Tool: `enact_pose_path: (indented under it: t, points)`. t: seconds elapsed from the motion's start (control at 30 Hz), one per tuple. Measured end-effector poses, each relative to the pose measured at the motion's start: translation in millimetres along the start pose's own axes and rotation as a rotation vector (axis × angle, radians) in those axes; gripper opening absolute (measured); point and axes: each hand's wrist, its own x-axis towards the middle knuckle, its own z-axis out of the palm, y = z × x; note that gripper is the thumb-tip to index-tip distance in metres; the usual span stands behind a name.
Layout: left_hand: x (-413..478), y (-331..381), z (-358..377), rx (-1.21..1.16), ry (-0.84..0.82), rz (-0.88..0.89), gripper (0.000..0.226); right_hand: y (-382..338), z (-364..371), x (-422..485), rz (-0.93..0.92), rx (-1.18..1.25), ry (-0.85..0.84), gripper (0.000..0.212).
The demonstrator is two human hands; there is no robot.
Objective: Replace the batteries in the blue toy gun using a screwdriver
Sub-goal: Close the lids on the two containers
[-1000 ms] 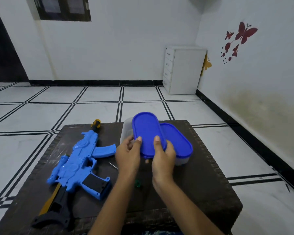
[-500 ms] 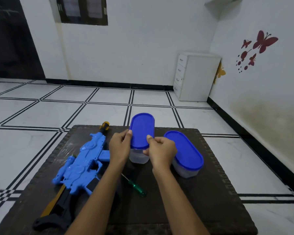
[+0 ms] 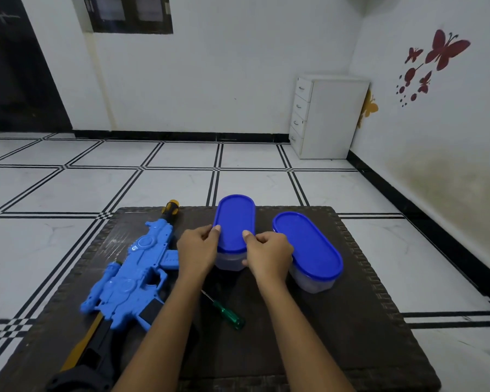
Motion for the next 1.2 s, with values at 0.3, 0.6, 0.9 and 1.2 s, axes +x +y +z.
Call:
enact_pose_path:
  t: [0.3, 0.6, 0.9, 1.2]
  points:
    - [1, 2, -6, -0.169, -0.065, -0.245, 0.035, -7, -14, 1, 0.280, 0.268, -0.150, 0.020]
    - [-3, 7, 2, -0.031, 0.085, -0.224, 0.021, 4, 7, -4, 0.113, 0.133, -0.030, 0.020]
    - [-13, 13, -7, 0.082, 0.055, -0.158, 0.027, -2, 1, -7, 0.161, 0.136, -0.080, 0.017]
    - [-33, 4, -35, 0.117, -0.155, -0.164, 0.050, 2, -56, -19, 0.102, -0.250, -0.278, 0.022]
